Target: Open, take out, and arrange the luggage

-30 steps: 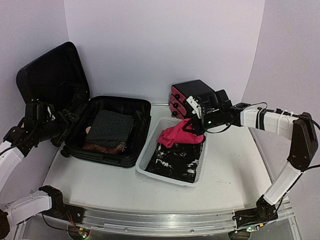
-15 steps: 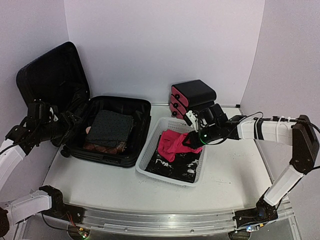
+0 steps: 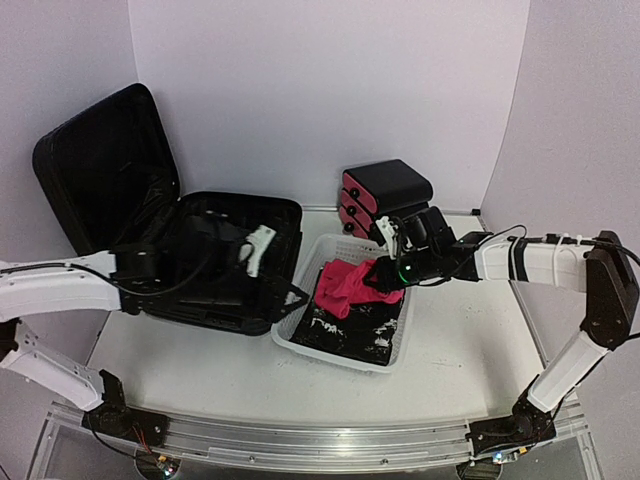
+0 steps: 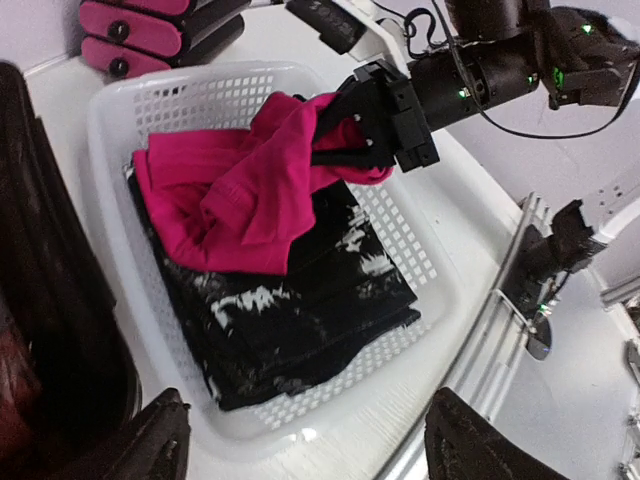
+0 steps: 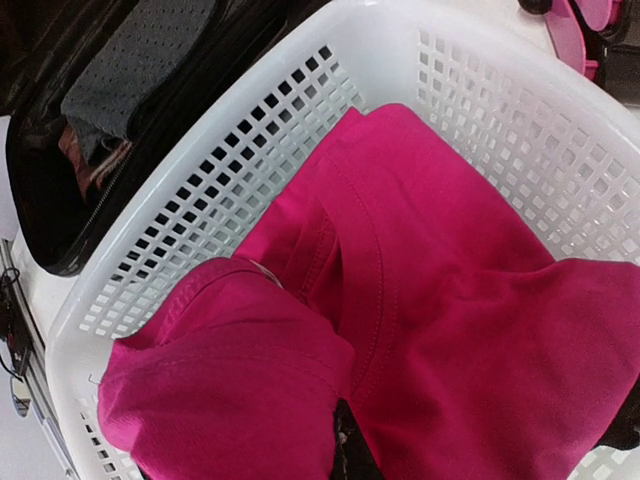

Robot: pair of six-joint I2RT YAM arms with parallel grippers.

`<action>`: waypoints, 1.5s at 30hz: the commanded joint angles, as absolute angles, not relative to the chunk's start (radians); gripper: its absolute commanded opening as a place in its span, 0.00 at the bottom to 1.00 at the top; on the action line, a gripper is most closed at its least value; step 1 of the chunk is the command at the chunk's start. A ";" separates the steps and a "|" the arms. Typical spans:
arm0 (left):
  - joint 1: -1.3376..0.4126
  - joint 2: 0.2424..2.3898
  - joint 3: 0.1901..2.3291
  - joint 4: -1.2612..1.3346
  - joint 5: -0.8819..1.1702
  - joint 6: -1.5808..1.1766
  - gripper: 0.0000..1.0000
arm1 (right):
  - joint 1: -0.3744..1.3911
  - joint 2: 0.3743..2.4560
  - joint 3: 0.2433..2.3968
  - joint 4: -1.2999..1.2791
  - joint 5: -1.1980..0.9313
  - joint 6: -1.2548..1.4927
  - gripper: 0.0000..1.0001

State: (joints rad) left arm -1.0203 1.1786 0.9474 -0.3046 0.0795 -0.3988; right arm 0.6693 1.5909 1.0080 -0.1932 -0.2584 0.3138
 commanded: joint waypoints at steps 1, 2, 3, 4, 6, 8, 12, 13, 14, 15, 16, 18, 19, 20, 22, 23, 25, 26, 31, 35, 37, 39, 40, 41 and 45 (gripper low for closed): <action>-1.186 1.426 1.097 -0.168 -0.391 -0.134 0.75 | 0.673 1.513 1.036 -0.118 -0.220 0.360 0.00; -1.208 1.478 1.109 -0.134 -0.411 -0.118 0.74 | 0.674 1.510 1.033 -0.115 -0.215 0.366 0.00; -1.231 1.516 1.116 -0.104 -0.435 -0.116 0.73 | 0.675 1.507 1.030 -0.114 -0.211 0.368 0.00; -1.248 1.550 1.119 -0.072 -0.462 -0.125 0.73 | 0.676 1.503 1.029 -0.114 -0.209 0.368 0.00; -1.260 1.611 1.130 -0.035 -0.505 -0.168 0.73 | 0.676 1.494 1.023 -0.113 -0.200 0.369 0.00; -1.266 1.673 1.158 -0.030 -0.558 -0.202 0.71 | 0.676 1.486 1.018 -0.111 -0.198 0.374 0.00; -1.272 1.778 1.210 -0.025 -0.660 -0.269 0.71 | 0.678 1.485 1.014 -0.100 -0.204 0.381 0.00; -1.272 1.796 1.223 -0.026 -0.689 -0.289 0.71 | 0.678 1.486 1.014 -0.099 -0.207 0.382 0.00; -1.272 1.807 1.230 -0.025 -0.702 -0.308 0.72 | 0.678 1.488 1.015 -0.100 -0.209 0.383 0.00; -1.272 1.816 1.235 -0.026 -0.712 -0.326 0.72 | 0.679 1.488 1.014 -0.100 -0.209 0.382 0.00; -1.271 1.822 1.240 -0.026 -0.718 -0.342 0.72 | 0.679 1.487 1.013 -0.100 -0.209 0.382 0.00; -1.269 1.836 1.251 -0.026 -0.734 -0.366 0.71 | 0.679 1.484 1.010 -0.100 -0.210 0.380 0.00; -1.268 1.840 1.255 -0.026 -0.730 -0.377 0.71 | 0.680 1.482 1.006 -0.100 -0.210 0.380 0.00; -1.267 1.844 1.260 -0.026 -0.728 -0.379 0.70 | 0.680 1.479 1.005 -0.100 -0.206 0.382 0.00; -1.261 1.854 1.273 -0.026 -0.722 -0.376 0.63 | 0.681 1.474 1.000 -0.100 -0.206 0.382 0.00; -1.258 1.858 1.277 -0.027 -0.721 -0.377 0.60 | 0.681 1.471 0.998 -0.100 -0.204 0.383 0.00; -1.248 1.860 1.281 -0.028 -0.715 -0.378 0.53 | 0.683 1.467 0.993 -0.100 -0.200 0.383 0.00; -1.243 1.862 1.283 -0.029 -0.713 -0.379 0.51 | 0.683 1.464 0.993 -0.100 -0.198 0.384 0.00; -1.227 1.870 1.290 -0.029 -0.670 -0.364 0.48 | 0.686 1.465 0.993 -0.100 -0.204 0.384 0.00; -1.215 1.886 1.301 -0.034 -0.641 -0.365 0.52 | 0.686 1.464 0.993 -0.100 -0.205 0.383 0.00; -1.211 1.890 1.304 -0.034 -0.620 -0.370 0.58 | 0.688 1.462 0.990 -0.100 -0.204 0.384 0.00; -1.210 1.898 1.311 -0.034 -0.616 -0.368 0.64 | 0.689 1.461 0.985 -0.101 -0.204 0.385 0.00; -1.210 1.898 1.311 -0.035 -0.615 -0.373 0.67 | 0.688 1.460 0.984 -0.101 -0.204 0.386 0.00; -1.210 1.896 1.309 -0.034 -0.613 -0.379 0.69 | 0.689 1.460 0.983 -0.101 -0.202 0.386 0.00; -1.212 1.891 1.305 -0.035 -0.594 -0.392 0.76 | 0.689 1.461 0.987 -0.100 -0.202 0.387 0.00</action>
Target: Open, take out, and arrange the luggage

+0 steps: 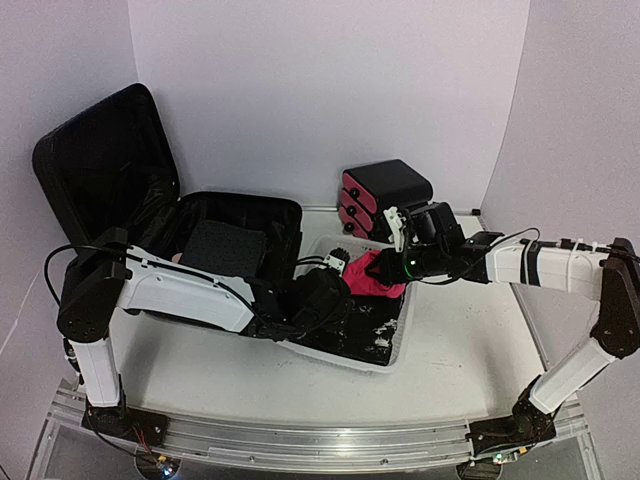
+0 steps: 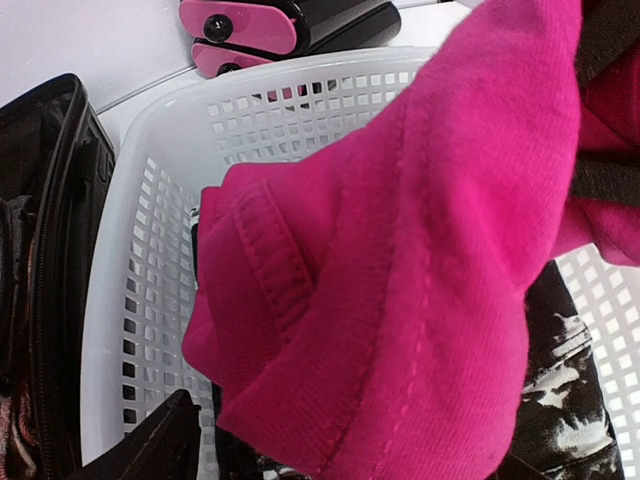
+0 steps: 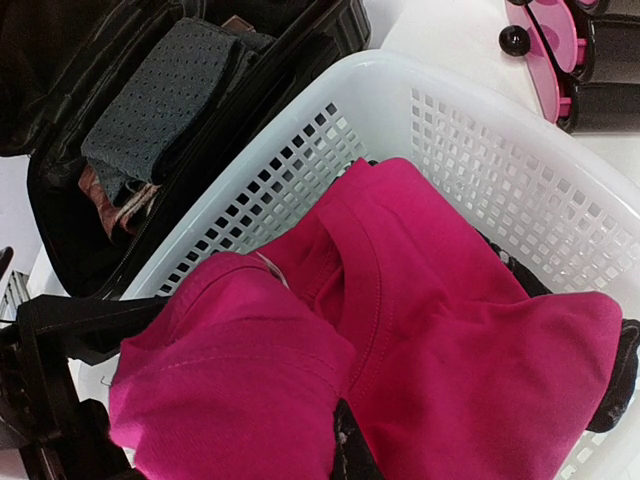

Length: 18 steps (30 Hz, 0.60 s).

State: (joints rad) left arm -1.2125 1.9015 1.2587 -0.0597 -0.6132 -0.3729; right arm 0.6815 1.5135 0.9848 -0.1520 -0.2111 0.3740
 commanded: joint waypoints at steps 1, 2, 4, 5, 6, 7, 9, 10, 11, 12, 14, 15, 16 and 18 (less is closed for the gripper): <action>-1.212 1.895 1.306 -0.035 -0.589 -0.393 0.76 | 0.689 1.462 0.990 -0.100 -0.203 0.387 0.00; -1.212 1.902 1.309 -0.036 -0.592 -0.392 0.76 | 0.689 1.463 0.992 -0.100 -0.202 0.388 0.00; -1.210 1.907 1.311 -0.042 -0.609 -0.393 0.68 | 0.690 1.466 0.994 -0.100 -0.201 0.388 0.00; -1.210 1.908 1.310 -0.045 -0.623 -0.395 0.65 | 0.690 1.466 0.994 -0.100 -0.200 0.388 0.00; -1.209 1.907 1.311 -0.050 -0.641 -0.398 0.61 | 0.690 1.467 0.995 -0.100 -0.201 0.389 0.00; -1.207 1.903 1.309 -0.057 -0.656 -0.401 0.56 | 0.692 1.469 0.997 -0.100 -0.204 0.388 0.00; -1.198 1.892 1.305 -0.067 -0.670 -0.403 0.48 | 0.694 1.471 0.997 -0.101 -0.206 0.387 0.00; -1.195 1.888 1.303 -0.073 -0.676 -0.400 0.45 | 0.695 1.472 0.996 -0.101 -0.208 0.388 0.00; -1.191 1.883 1.302 -0.081 -0.682 -0.394 0.41 | 0.695 1.473 0.996 -0.101 -0.210 0.388 0.00; -1.187 1.877 1.299 -0.083 -0.684 -0.390 0.37 | 0.695 1.473 0.995 -0.101 -0.213 0.387 0.00; -1.186 1.861 1.292 -0.092 -0.685 -0.378 0.26 | 0.697 1.471 0.993 -0.103 -0.220 0.385 0.00; -1.186 1.852 1.288 -0.095 -0.686 -0.368 0.22 | 0.697 1.470 0.991 -0.105 -0.226 0.383 0.00; -1.186 1.842 1.286 -0.102 -0.686 -0.356 0.19 | 0.696 1.468 0.989 -0.109 -0.232 0.378 0.00; -1.186 1.825 1.279 -0.119 -0.683 -0.339 0.14 | 0.696 1.466 0.985 -0.121 -0.246 0.364 0.00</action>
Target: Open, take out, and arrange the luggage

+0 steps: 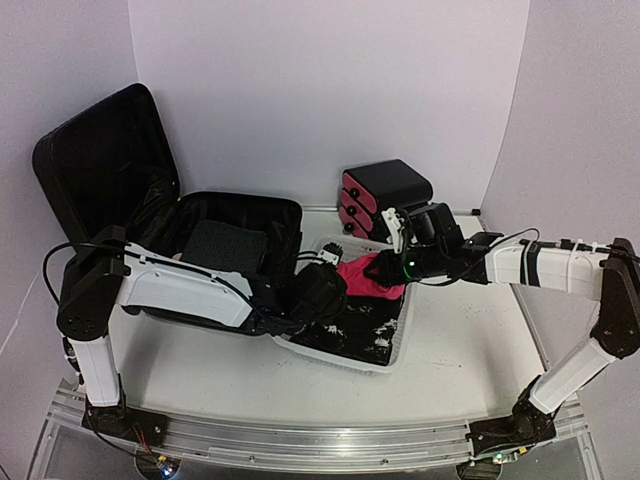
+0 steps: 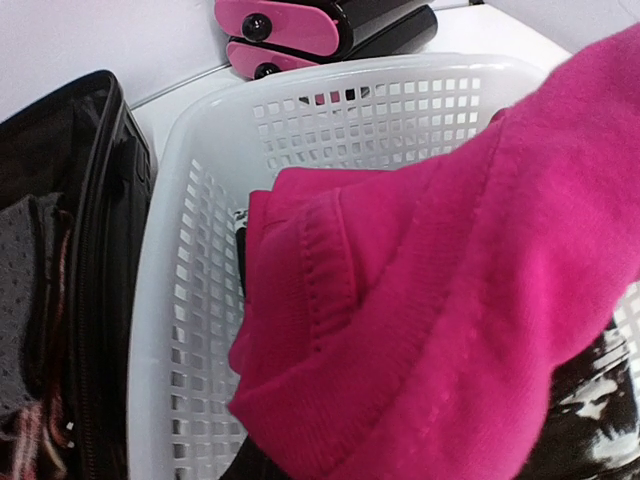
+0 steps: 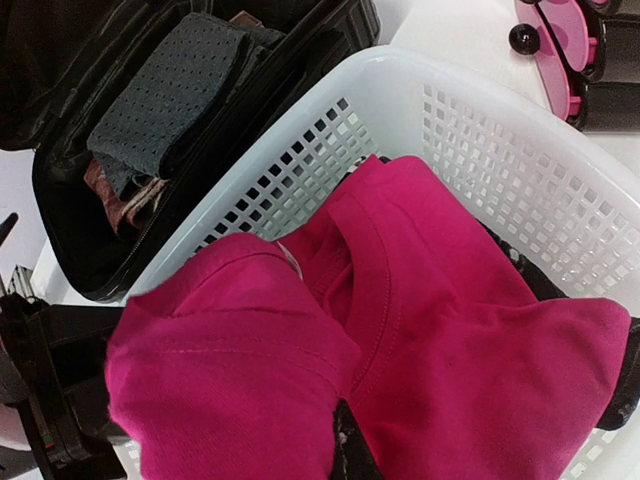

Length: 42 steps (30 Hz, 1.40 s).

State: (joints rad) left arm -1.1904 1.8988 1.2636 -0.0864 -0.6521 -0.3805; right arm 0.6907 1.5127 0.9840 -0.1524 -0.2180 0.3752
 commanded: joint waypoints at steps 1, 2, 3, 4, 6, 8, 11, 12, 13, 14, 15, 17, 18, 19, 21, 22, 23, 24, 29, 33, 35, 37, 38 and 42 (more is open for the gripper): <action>-1.186 1.816 1.276 -0.130 -0.681 -0.328 0.10 | 0.697 1.465 0.985 -0.134 -0.259 0.351 0.00; -1.186 1.808 1.275 -0.147 -0.681 -0.320 0.07 | 0.698 1.467 0.986 -0.149 -0.275 0.334 0.00; -1.186 1.802 1.277 -0.169 -0.678 -0.313 0.04 | 0.699 1.469 0.986 -0.168 -0.288 0.319 0.00; -1.186 1.796 1.281 -0.192 -0.666 -0.301 0.03 | 0.700 1.472 0.986 -0.196 -0.298 0.303 0.00; -1.186 1.788 1.281 -0.219 -0.628 -0.262 0.01 | 0.703 1.477 0.979 -0.225 -0.329 0.270 0.00; -1.185 1.779 1.268 -0.242 -0.582 -0.238 0.00 | 0.707 1.486 0.972 -0.252 -0.355 0.245 0.00; -1.186 1.761 1.238 -0.262 -0.544 -0.228 0.01 | 0.719 1.504 0.957 -0.267 -0.397 0.227 0.00; -1.186 1.757 1.228 -0.268 -0.542 -0.227 0.01 | 0.725 1.512 0.953 -0.267 -0.409 0.220 0.01; -1.186 1.753 1.218 -0.273 -0.537 -0.226 0.00 | 0.733 1.524 0.951 -0.267 -0.415 0.218 0.02; -1.186 1.750 1.211 -0.275 -0.533 -0.226 0.00 | 0.739 1.538 0.949 -0.267 -0.416 0.218 0.03; -1.186 1.749 1.203 -0.277 -0.530 -0.227 0.00 | 0.744 1.548 0.946 -0.265 -0.416 0.221 0.03; -1.186 1.750 1.201 -0.281 -0.527 -0.233 0.00 | 0.753 1.567 0.941 -0.254 -0.408 0.230 0.03; -1.186 1.752 1.202 -0.287 -0.527 -0.235 0.00 | 0.755 1.571 0.940 -0.251 -0.401 0.235 0.03; -1.186 1.752 1.203 -0.294 -0.527 -0.237 0.00 | 0.756 1.574 0.936 -0.248 -0.390 0.240 0.04; -1.186 1.750 1.198 -0.308 -0.534 -0.240 0.00 | 0.756 1.571 0.924 -0.240 -0.377 0.247 0.05; -1.185 1.746 1.194 -0.316 -0.538 -0.242 0.00 | 0.756 1.571 0.915 -0.238 -0.374 0.250 0.06; -1.186 1.741 1.187 -0.322 -0.537 -0.241 0.00 | 0.756 1.569 0.908 -0.237 -0.370 0.254 0.06; -1.186 1.736 1.179 -0.324 -0.531 -0.235 0.00 | 0.756 1.567 0.900 -0.234 -0.368 0.257 0.07; -1.186 1.726 1.161 -0.336 -0.543 -0.209 0.00 | 0.756 1.557 0.867 -0.199 -0.372 0.283 0.11; -1.186 1.713 1.195 -0.354 -0.578 -0.175 0.00 | 0.758 1.553 0.867 -0.152 -0.363 0.319 0.10; -1.186 1.692 1.213 -0.363 -0.589 -0.163 0.00 | 0.761 1.550 0.867 -0.133 -0.359 0.338 0.09; -1.186 1.670 1.221 -0.369 -0.599 -0.150 0.00 | 0.768 1.548 0.868 -0.125 -0.353 0.345 0.09; -1.186 1.660 1.221 -0.369 -0.604 -0.145 0.00 | 0.771 1.549 0.870 -0.123 -0.350 0.347 0.09; -1.186 1.646 1.201 -0.372 -0.619 -0.134 0.00 | 0.785 1.559 0.874 -0.111 -0.350 0.363 0.10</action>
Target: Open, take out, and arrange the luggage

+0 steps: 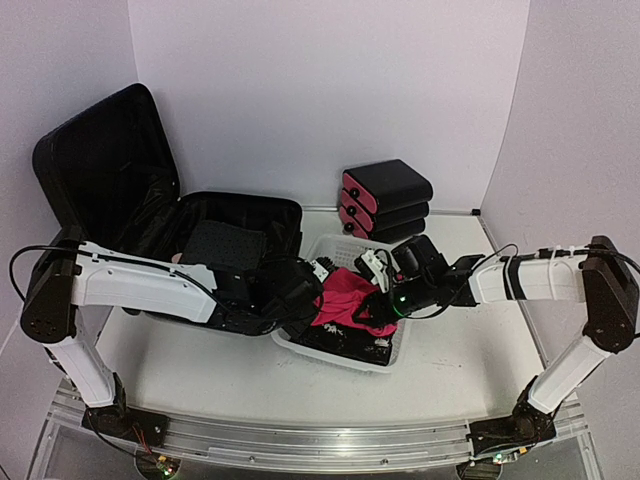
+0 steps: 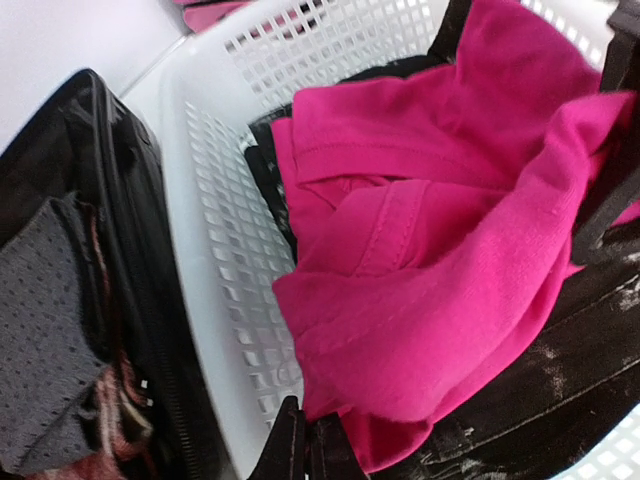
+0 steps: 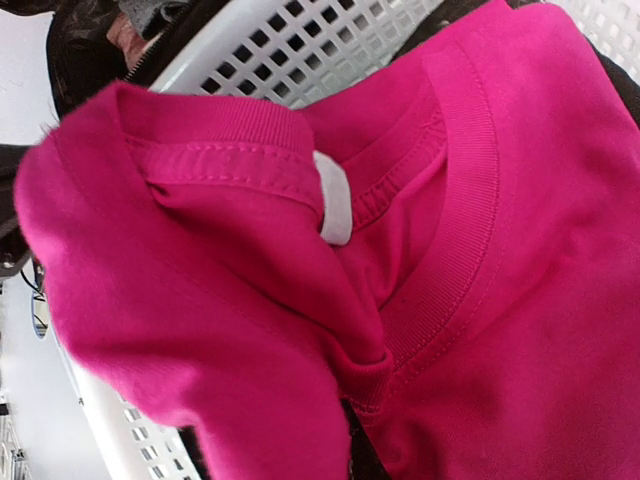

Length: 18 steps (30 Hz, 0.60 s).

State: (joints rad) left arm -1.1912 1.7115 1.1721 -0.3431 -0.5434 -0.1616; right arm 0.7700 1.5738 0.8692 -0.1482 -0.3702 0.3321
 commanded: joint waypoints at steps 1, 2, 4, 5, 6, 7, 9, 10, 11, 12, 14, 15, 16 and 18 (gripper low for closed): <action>-1.186 1.647 1.194 -0.375 -0.616 -0.138 0.00 | 0.790 1.562 0.876 -0.110 -0.350 0.363 0.11; -1.186 1.649 1.185 -0.376 -0.609 -0.147 0.00 | 0.795 1.565 0.875 -0.111 -0.348 0.362 0.12; -1.186 1.651 1.167 -0.378 -0.589 -0.172 0.00 | 0.799 1.570 0.868 -0.111 -0.343 0.366 0.18; -1.186 1.650 1.155 -0.380 -0.584 -0.185 0.00 | 0.800 1.571 0.863 -0.111 -0.340 0.368 0.20; -1.187 1.648 1.145 -0.381 -0.578 -0.198 0.00 | 0.800 1.569 0.856 -0.110 -0.339 0.369 0.23; -1.187 1.648 1.134 -0.383 -0.572 -0.208 0.00 | 0.800 1.565 0.849 -0.110 -0.340 0.373 0.27; -1.187 1.641 1.123 -0.388 -0.548 -0.218 0.06 | 0.800 1.544 0.842 -0.126 -0.356 0.384 0.40; -1.188 1.634 1.122 -0.404 -0.534 -0.225 0.13 | 0.800 1.527 0.849 -0.153 -0.375 0.382 0.48; -1.190 1.619 1.119 -0.415 -0.508 -0.225 0.19 | 0.799 1.508 0.863 -0.191 -0.393 0.376 0.59; -1.191 1.602 1.117 -0.423 -0.480 -0.222 0.25 | 0.800 1.486 0.877 -0.225 -0.407 0.370 0.69; -1.192 1.562 1.120 -0.446 -0.423 -0.219 0.39 | 0.800 1.433 0.905 -0.284 -0.425 0.355 0.94; -1.191 1.541 1.129 -0.466 -0.394 -0.214 0.44 | 0.801 1.401 0.923 -0.309 -0.433 0.349 0.98; -1.191 1.520 1.138 -0.481 -0.353 -0.209 0.48 | 0.800 1.373 0.937 -0.328 -0.444 0.345 0.98; -1.190 1.484 1.161 -0.508 -0.301 -0.209 0.54 | 0.799 1.322 0.955 -0.352 -0.452 0.351 0.98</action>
State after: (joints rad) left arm -1.1912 1.5944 1.1118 -0.4461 -0.4259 -0.2096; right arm 0.8028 1.4559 0.8722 -0.2722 -0.4107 0.3614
